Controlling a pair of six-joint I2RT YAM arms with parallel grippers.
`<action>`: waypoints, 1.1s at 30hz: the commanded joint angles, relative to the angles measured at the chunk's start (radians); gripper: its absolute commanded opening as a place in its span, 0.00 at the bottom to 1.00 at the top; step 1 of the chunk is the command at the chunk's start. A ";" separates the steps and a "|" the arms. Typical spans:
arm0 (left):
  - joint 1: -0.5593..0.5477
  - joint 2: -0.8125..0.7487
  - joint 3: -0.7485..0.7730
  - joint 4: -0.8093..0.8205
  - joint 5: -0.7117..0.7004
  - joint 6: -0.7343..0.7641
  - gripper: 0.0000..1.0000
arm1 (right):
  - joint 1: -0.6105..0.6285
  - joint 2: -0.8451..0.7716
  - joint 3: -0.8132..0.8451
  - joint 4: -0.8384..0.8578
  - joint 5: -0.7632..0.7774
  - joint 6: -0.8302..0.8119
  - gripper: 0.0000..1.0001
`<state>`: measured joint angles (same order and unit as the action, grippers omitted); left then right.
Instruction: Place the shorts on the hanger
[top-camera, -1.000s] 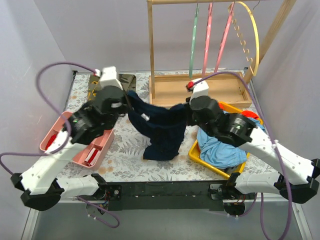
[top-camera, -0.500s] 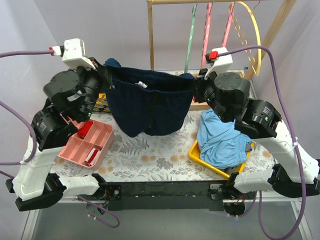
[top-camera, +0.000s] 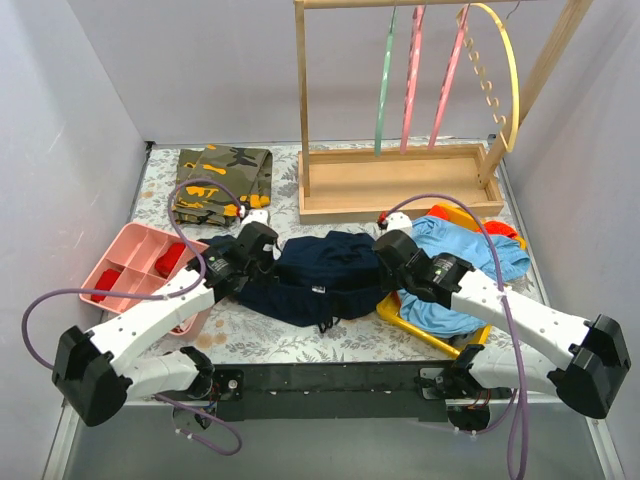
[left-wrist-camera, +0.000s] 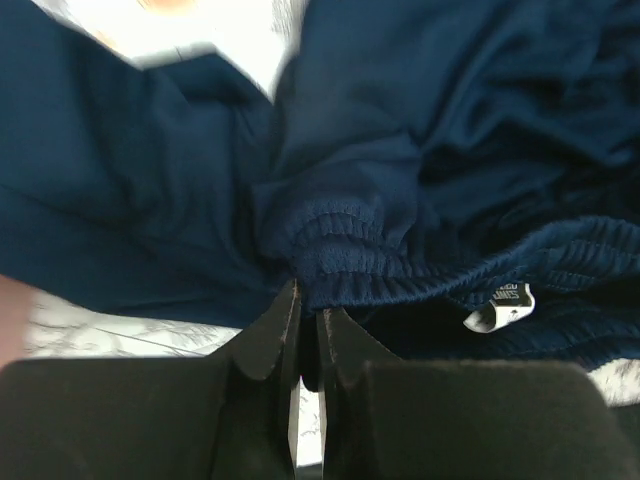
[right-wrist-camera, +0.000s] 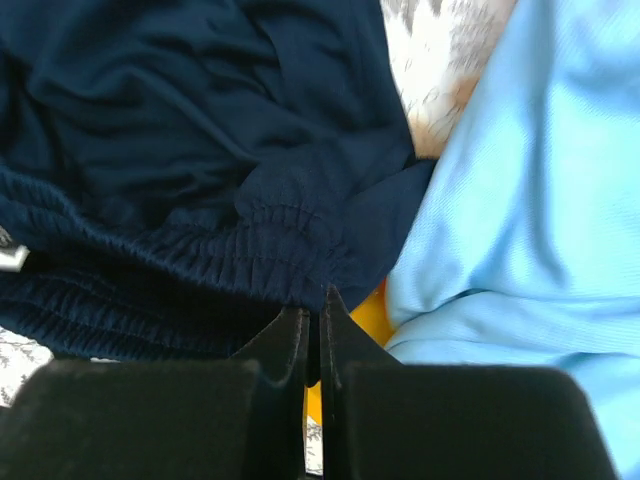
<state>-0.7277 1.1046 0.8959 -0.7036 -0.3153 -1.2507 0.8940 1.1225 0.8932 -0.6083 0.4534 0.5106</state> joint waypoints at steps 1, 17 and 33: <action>0.023 0.012 -0.012 0.179 0.189 -0.069 0.01 | -0.049 -0.041 -0.082 0.228 -0.064 0.078 0.03; 0.039 0.081 0.427 0.090 0.387 0.106 0.65 | -0.124 -0.124 -0.138 0.245 -0.139 0.026 0.43; 0.039 0.687 1.362 0.347 0.176 0.335 0.70 | -0.124 -0.187 -0.183 0.255 -0.176 0.009 0.44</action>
<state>-0.6926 1.7840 2.2230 -0.4797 -0.1020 -0.9844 0.7727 0.9592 0.7231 -0.3885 0.2947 0.5365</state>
